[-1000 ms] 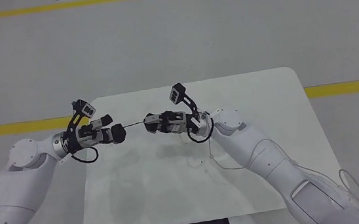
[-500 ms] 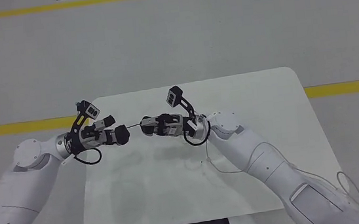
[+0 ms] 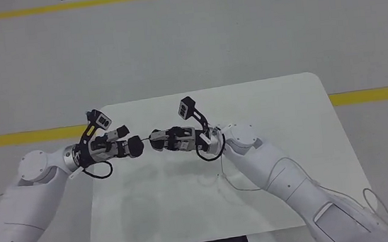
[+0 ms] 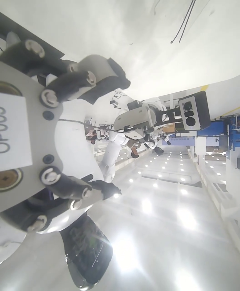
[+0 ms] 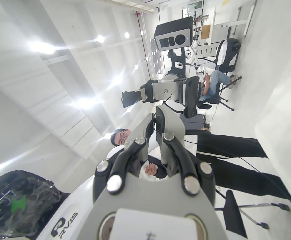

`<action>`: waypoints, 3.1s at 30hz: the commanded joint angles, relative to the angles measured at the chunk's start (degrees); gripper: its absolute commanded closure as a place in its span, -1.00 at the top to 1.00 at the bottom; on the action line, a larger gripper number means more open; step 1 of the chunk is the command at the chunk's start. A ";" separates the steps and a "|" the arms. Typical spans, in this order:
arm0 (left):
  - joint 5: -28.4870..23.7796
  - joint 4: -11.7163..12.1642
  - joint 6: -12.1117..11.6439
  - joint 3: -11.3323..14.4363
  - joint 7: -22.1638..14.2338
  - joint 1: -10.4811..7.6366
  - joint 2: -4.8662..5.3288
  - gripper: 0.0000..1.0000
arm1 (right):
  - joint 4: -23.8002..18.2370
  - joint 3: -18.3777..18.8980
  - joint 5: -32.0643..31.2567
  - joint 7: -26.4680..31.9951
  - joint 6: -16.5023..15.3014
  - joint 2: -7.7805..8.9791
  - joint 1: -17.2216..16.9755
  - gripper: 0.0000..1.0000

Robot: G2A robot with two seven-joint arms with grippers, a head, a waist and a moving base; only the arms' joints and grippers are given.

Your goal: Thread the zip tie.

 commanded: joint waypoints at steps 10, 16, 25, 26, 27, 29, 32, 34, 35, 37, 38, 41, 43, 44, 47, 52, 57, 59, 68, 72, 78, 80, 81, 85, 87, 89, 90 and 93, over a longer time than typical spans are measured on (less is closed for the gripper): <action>0.64 1.01 0.83 -0.01 -1.01 -0.41 -0.45 -0.30 | 0.69 -0.28 -1.19 -0.16 0.29 -0.49 0.46 -1.00; 0.80 1.38 1.00 0.14 -1.23 -0.41 -0.73 -0.38 | 0.63 -0.10 -1.79 -0.31 0.35 -0.62 0.43 -1.00; 1.16 1.46 1.31 0.02 -1.60 -0.49 -1.06 -0.60 | 0.54 -0.30 -2.28 -0.79 0.46 -1.04 0.57 -1.00; 1.19 1.46 1.35 0.02 -1.62 -0.50 -1.10 -0.60 | 0.59 -0.34 -2.31 -0.84 0.45 -1.10 0.60 -1.00; 1.24 1.45 1.40 0.03 -1.64 -0.51 -1.13 -0.62 | 0.65 -0.37 -2.34 -0.90 0.42 -1.15 0.63 -1.00; 1.35 1.47 1.47 0.03 -1.66 -0.54 -1.21 -0.64 | 0.83 -0.43 -2.44 -1.01 0.38 -1.27 0.72 -1.00; 1.42 1.52 1.50 0.00 -1.65 -0.57 -1.32 -0.64 | 1.02 -0.49 -2.69 -1.04 0.39 -1.40 0.83 -1.00; 1.48 1.56 1.55 -0.03 -1.74 -0.59 -1.40 -0.64 | 1.10 -0.46 -2.80 -1.09 0.36 -1.47 0.86 -1.00; 1.49 1.59 1.59 -0.03 -1.77 -0.60 -1.43 -0.64 | 1.13 -0.45 -2.87 -1.16 0.35 -1.50 0.85 -1.00; 1.60 1.68 1.67 0.00 -1.81 -0.64 -1.51 -0.68 | 1.17 -0.41 -3.03 -1.27 0.38 -1.56 0.84 -1.00; 1.59 1.71 1.71 0.00 -1.84 -0.65 -1.54 -0.68 | 1.19 -0.39 -3.10 -1.30 0.42 -1.58 0.83 -1.00; 1.65 1.81 1.77 0.01 -1.93 -0.67 -1.65 -0.80 | 1.19 -0.31 -3.31 -1.27 0.58 -1.64 0.82 -1.00; 1.62 1.88 1.75 -0.03 -1.93 -0.65 -1.72 -0.86 | 1.18 -0.26 -3.44 -1.23 0.65 -1.67 0.80 -1.00; 1.57 1.89 1.74 -0.05 -1.95 -0.63 -1.76 -0.90 | 1.16 -0.22 -3.52 -1.21 0.66 -1.69 0.78 -1.00; 1.66 1.92 1.76 -0.12 -2.07 -0.62 -1.84 -1.00 | 1.06 -0.13 -3.63 -1.08 0.67 -1.72 0.70 -1.00; 1.91 1.94 1.80 -0.30 -2.28 -0.53 -1.95 -1.00 | 0.85 0.01 -3.81 -0.56 0.76 -1.78 0.59 -1.00; 2.14 1.86 1.73 -0.73 -2.56 -0.29 -2.00 -1.00 | 0.73 1.04 -4.05 -1.44 0.73 -1.62 0.36 1.00; 2.14 1.83 1.73 -1.08 -2.75 -0.14 -1.98 -1.00 | 0.39 2.02 -4.50 -1.80 0.54 -1.32 -0.01 1.00; 1.42 2.09 1.98 -2.36 -2.74 0.98 -1.99 -1.00 | -2.34 5.86 -9.74 -4.76 0.61 0.25 -1.86 1.00; 1.42 2.09 1.98 -2.36 -2.74 0.98 -1.99 -1.00 | -2.34 5.86 -9.74 -4.76 0.61 0.25 -1.86 1.00; 3.38 2.46 -1.43 -1.78 0.08 1.40 -2.31 -1.00 | -2.34 5.86 -9.74 -4.76 0.61 0.25 -1.86 1.00; 2.24 3.48 -4.47 -1.79 1.37 1.58 -2.64 -1.00 | -2.34 5.86 -9.74 -4.76 0.61 0.25 -1.86 1.00; 0.95 3.65 -5.13 -1.90 1.18 1.50 -2.82 -1.00 | -2.34 5.86 -9.74 -4.76 0.61 0.25 -1.86 1.00; -2.99 4.45 -5.13 -5.27 -1.54 1.12 -3.79 -1.00 | -2.34 5.86 -9.74 -4.76 0.61 0.25 -1.86 1.00; -3.76 5.27 -5.13 -7.47 -3.93 1.51 -4.51 -1.00 | -2.34 5.86 -9.74 -4.76 0.61 0.25 -1.86 1.00; -4.73 6.14 -5.13 -9.67 -5.49 2.04 -5.39 -1.00 | -2.34 5.86 -9.74 -4.76 0.61 0.25 -1.86 1.00; -5.06 6.58 -5.13 -10.60 -6.19 2.14 -5.78 -1.00 | -2.34 5.86 -9.74 -4.76 0.61 0.25 -1.86 1.00; -6.44 7.59 -5.13 -13.46 -7.14 2.56 -7.20 -1.00 | -2.34 5.86 -9.74 -4.76 0.61 0.25 -1.86 1.00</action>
